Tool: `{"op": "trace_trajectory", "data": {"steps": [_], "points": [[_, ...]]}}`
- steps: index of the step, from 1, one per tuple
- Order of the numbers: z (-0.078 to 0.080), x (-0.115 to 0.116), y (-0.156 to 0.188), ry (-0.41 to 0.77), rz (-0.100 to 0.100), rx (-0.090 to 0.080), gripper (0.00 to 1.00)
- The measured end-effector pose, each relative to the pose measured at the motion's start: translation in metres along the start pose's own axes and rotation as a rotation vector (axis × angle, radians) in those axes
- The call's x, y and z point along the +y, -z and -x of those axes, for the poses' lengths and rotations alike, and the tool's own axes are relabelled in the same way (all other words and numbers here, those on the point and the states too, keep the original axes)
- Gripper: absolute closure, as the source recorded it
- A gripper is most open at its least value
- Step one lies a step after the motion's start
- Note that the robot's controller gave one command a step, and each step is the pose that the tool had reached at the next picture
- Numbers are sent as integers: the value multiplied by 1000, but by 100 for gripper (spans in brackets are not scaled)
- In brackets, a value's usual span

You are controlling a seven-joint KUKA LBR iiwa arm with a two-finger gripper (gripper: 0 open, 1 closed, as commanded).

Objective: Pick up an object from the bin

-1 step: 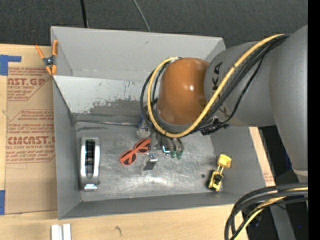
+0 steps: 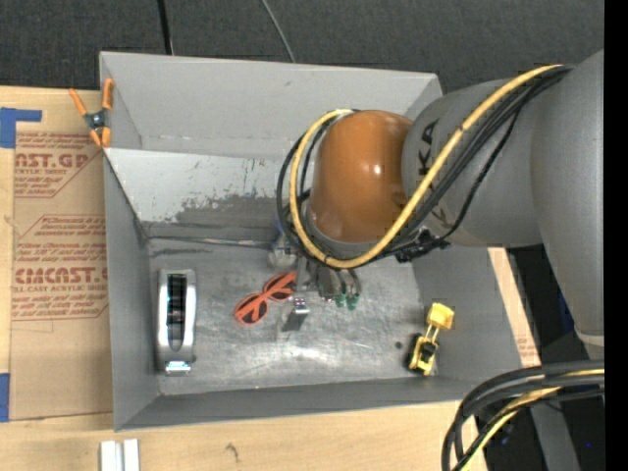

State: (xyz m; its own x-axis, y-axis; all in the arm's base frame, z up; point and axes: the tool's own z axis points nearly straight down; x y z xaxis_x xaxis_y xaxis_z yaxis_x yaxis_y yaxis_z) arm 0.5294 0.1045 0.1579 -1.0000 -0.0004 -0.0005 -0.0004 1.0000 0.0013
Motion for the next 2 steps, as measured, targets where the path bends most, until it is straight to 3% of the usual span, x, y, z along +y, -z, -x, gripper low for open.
{"op": "trace_trajectory", "data": {"steps": [1, 2], "points": [[9, -1, -25, 117, 0, -8, 0], [35, -1, -83, 338, -1, -5, 0]]}}
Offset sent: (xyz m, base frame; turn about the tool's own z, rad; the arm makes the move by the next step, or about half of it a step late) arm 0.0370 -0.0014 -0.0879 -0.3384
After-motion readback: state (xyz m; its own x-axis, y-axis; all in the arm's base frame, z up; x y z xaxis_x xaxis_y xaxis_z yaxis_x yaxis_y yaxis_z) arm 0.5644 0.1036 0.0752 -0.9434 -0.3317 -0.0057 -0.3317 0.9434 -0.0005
